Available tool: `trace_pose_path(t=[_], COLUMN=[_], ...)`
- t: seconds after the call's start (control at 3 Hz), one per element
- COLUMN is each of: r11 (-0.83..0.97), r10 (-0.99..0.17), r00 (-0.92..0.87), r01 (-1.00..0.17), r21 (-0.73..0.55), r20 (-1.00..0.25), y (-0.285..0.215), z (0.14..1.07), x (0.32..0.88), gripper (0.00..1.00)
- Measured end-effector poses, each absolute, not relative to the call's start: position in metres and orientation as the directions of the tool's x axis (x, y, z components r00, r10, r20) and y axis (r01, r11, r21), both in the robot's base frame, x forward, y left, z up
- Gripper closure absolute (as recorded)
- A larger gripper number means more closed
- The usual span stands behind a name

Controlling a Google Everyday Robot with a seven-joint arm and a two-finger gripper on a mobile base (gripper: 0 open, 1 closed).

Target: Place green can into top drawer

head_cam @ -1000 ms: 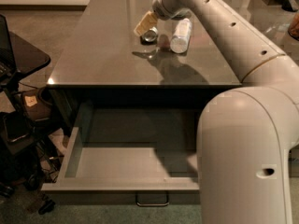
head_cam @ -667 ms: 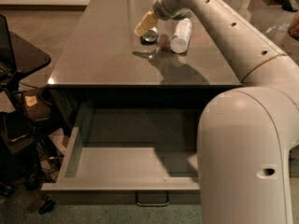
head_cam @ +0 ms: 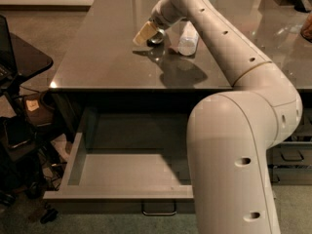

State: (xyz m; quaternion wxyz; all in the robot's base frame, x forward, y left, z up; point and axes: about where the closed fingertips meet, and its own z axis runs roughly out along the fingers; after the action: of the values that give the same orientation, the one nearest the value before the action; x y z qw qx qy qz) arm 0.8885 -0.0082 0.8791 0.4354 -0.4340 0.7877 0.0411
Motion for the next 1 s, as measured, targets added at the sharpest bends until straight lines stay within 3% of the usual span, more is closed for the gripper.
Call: trace_pose_path(t=[0.33,1.0], r11=[0.62,0.62], r10=[-0.648,-0.648], r00=[-0.244,-0.244], r01=[-0.719,-0.72], r21=[-0.313,-0.313], r20=[-0.722,-0.722], y=[-0.0081,-0.0081], z=[0.879,0.879], x=[0.8885,0.8886], gripper=[0.0,0.42])
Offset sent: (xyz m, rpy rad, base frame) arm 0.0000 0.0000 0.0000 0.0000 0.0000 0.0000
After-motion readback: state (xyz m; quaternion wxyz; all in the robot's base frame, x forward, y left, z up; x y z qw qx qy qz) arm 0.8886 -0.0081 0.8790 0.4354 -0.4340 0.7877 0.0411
